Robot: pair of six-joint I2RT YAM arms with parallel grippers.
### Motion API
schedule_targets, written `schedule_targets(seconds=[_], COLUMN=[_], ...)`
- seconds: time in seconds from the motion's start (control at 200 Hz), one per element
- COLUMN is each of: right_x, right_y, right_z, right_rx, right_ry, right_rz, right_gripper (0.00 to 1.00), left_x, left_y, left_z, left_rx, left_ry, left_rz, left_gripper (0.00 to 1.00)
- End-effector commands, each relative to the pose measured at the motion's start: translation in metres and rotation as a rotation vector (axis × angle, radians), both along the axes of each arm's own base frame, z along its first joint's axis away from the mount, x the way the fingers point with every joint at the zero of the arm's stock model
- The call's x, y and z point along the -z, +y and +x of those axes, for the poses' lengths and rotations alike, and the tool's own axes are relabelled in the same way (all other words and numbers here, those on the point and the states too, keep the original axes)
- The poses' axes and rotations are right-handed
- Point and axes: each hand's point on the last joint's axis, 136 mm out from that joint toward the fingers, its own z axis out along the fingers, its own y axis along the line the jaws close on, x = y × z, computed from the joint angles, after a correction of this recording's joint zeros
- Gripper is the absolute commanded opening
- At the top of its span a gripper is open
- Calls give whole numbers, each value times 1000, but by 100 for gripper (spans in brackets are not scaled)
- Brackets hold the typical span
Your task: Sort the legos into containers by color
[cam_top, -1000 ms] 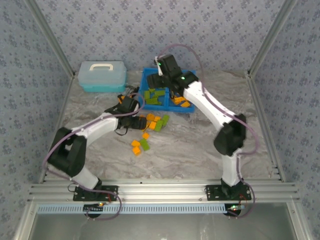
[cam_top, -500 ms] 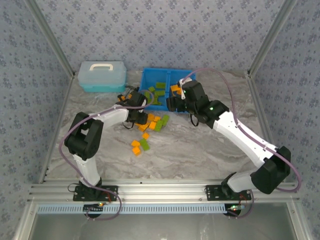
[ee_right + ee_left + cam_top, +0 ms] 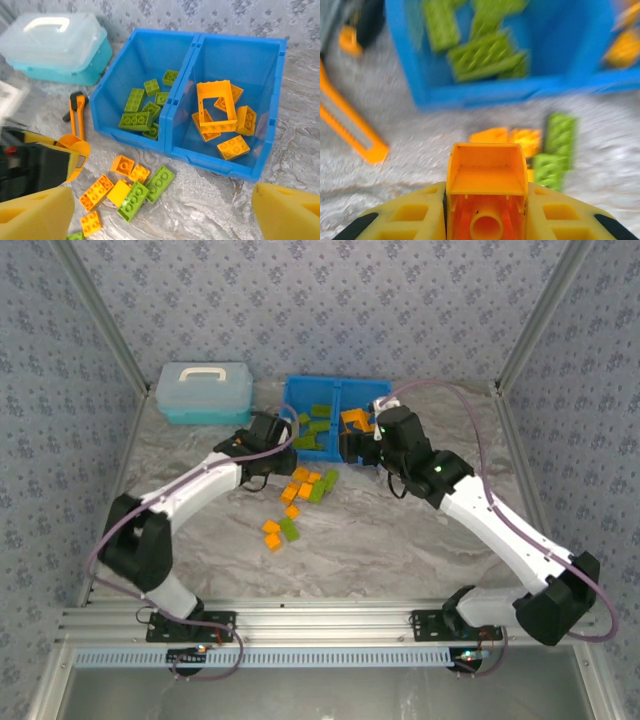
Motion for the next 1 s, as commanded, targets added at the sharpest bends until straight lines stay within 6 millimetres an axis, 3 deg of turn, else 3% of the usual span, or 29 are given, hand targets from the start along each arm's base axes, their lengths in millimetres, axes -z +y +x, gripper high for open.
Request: schedule_targets(seconds=[0.0,0.13,0.21,0.29,0.325,0.36,0.47,0.605,0.67,0.849,0.994], right_x=[-5,2,7,8,8,8,8,10,10,6,1], right_y=[-22,-41,-48,-57,-62,-66,-79,-86,-87,-86,-87], right_z=[-2,-10,-19,-28,-32,-36,-45,-49,-49,-49,-49], right_rx=[106,172,184,194,201,208,231,242,241,234,235], right_ry=[-51,-48,-28,-22,-22,-24,-32,-31,-31,-39,-49], right_rz=[59,106,102,94,91,90,88,94,97,101,101], right_gripper=[98,100,100,100,100,100,100,100,100,100,100], left_x=[-73,-81,-77,-60,-50,-55,-41,-23,-23,-74,-129], left_y=[-53,-102,-130,-152,-157,-163,-171,-180,-186,-201,-191], left_z=[14,53,85,109,118,128,149,163,164,146,118], left_rx=[25,24,22,17,7,-9,-41,-46,-28,30,44], left_ry=[-177,-227,-246,-237,-234,-263,-310,-322,-321,-396,-417], left_rz=[-201,-225,-242,-231,-204,-187,-84,26,36,1,-29], left_gripper=[33,33,32,32,32,32,32,35,41,64,66])
